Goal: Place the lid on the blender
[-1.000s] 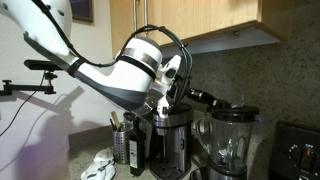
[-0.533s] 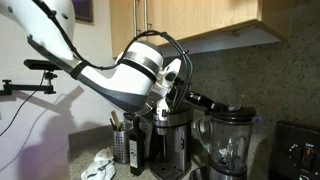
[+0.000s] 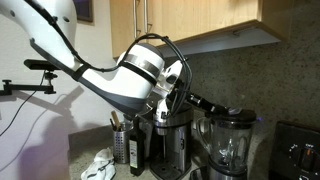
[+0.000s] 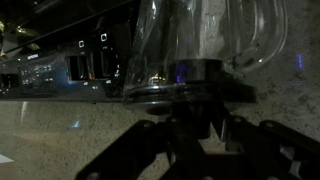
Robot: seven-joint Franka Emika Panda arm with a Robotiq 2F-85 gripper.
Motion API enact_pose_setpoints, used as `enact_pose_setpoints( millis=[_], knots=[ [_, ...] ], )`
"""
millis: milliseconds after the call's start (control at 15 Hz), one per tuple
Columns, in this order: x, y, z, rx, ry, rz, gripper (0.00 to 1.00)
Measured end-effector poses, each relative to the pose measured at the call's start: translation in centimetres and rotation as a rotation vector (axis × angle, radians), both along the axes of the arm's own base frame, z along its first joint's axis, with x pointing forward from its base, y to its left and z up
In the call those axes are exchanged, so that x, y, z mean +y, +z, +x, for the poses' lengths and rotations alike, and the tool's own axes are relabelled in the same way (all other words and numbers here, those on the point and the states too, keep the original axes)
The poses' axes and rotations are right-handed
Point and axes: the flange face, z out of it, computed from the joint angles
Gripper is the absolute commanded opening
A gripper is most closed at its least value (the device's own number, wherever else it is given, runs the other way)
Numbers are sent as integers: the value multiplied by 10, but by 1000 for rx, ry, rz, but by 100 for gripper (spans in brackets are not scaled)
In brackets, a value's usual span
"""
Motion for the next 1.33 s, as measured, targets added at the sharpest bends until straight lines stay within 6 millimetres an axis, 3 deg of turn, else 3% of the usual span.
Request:
enact_pose_setpoints(
  millis=[67, 333, 467, 1333],
  knots=[
    [0, -1, 0, 0, -2, 9, 64],
    [-1, -2, 2, -3, -13, 33, 92],
    [-2, 0, 3, -8, -15, 32, 100],
    [1, -1, 4, -7, -9, 34, 100]
  ],
)
